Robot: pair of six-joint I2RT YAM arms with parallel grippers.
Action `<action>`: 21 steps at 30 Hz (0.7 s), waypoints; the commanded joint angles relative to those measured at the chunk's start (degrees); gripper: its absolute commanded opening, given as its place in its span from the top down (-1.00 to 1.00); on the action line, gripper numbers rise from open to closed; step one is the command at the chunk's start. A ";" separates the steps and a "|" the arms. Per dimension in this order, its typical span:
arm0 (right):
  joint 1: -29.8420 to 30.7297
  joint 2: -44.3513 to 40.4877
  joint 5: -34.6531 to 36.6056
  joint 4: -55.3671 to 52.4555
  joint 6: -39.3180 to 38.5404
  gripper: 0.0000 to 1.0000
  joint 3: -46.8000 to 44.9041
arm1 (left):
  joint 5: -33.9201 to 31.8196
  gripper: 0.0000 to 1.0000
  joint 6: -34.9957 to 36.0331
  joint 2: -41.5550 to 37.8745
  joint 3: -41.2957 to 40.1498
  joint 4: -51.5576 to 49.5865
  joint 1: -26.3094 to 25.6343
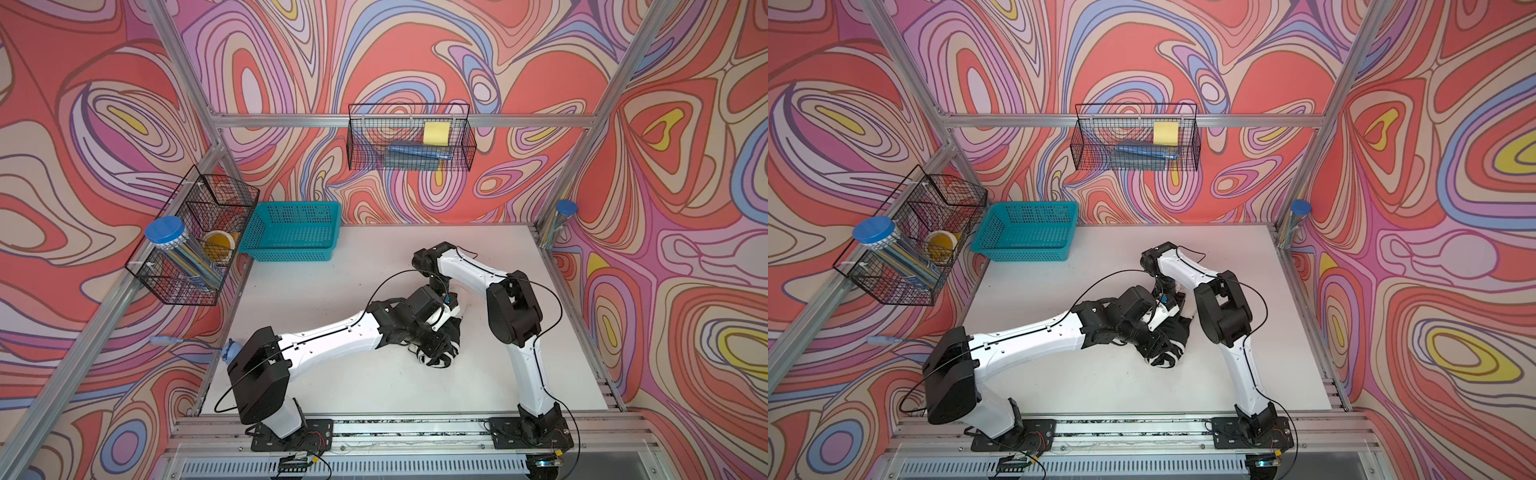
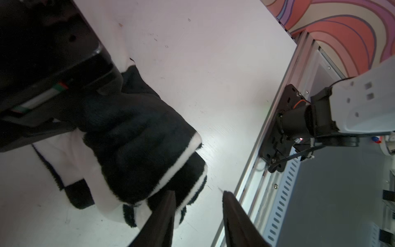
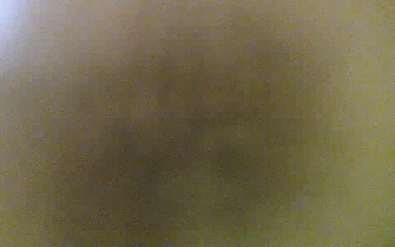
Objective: Roll up the pillowcase
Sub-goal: Roll the pillowcase at the center of the board.
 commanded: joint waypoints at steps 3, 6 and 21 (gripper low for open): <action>0.99 5.87 -4.47 15.54 1.70 -0.10 -3.05 | -10.77 0.20 -2.15 4.18 -2.81 10.52 -1.71; 1.01 5.51 -5.08 16.33 1.78 -0.09 -3.57 | -18.41 0.22 -2.15 5.71 -3.41 11.09 -2.99; 0.99 3.07 -7.49 20.62 2.05 -0.14 -7.70 | -40.21 0.76 -9.30 3.40 -9.76 7.02 -1.38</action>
